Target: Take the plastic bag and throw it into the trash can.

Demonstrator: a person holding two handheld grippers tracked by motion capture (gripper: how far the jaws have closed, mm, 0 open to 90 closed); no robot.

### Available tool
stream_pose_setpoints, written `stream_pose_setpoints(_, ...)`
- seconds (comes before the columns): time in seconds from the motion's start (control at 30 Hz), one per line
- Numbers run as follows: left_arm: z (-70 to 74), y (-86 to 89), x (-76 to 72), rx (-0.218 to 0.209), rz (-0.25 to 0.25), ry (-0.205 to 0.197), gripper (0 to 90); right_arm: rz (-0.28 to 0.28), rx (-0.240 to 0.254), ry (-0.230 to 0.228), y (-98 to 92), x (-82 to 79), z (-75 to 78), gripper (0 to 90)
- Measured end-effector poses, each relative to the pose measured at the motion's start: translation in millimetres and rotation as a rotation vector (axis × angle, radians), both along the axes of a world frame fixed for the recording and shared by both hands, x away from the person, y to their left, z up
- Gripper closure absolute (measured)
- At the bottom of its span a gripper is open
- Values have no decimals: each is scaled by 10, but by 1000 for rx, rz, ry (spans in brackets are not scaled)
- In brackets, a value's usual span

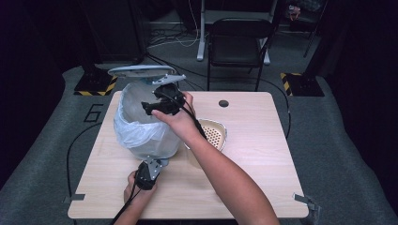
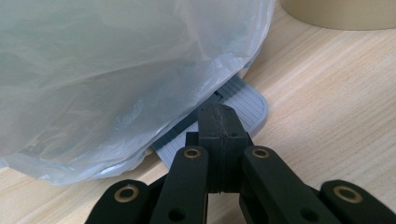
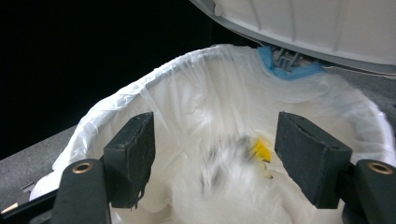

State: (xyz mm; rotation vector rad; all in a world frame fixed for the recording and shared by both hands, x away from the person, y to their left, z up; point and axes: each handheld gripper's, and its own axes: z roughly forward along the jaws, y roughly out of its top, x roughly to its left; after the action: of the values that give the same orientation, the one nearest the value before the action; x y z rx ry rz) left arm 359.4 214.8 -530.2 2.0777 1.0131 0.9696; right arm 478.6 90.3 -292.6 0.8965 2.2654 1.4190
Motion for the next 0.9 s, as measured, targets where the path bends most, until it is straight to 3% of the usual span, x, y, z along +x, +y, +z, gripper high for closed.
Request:
stream_pose_setpoints(0.03,-30,-16,8,-11,15,-37,900,1,1,1,-23,-7,9,287)
stream_pose_setpoints(0.13,-18,-9,5,-9,9,-22,900,12,12,-6,-108,-51,43,306)
stream_pose_setpoints(0.2,-28,-14,9,-12,15,-36,900,10,14,-4,-167,-89,65,316)
stream_pose_setpoints(0.23,3,4,2,-1,-2,3,900,9,16,-8,-232,-128,90,325)
stream_pose_setpoints(0.37,2,4,2,-3,0,2,900,7,11,-23,-339,-191,128,327)
stream_pose_setpoints(0.6,-2,4,6,-5,0,-7,900,-4,24,-52,-700,-407,185,297)
stream_pose_setpoints(0.63,-3,3,6,-4,0,-7,900,0,21,-71,-828,-486,161,297)
stream_pose_setpoints(0.73,-7,0,4,-7,4,-9,900,-6,2,-97,-968,-573,99,293)
stream_pose_setpoints(0.9,-13,-5,2,-21,4,-4,900,-13,-5,-104,-1206,-694,-47,278)
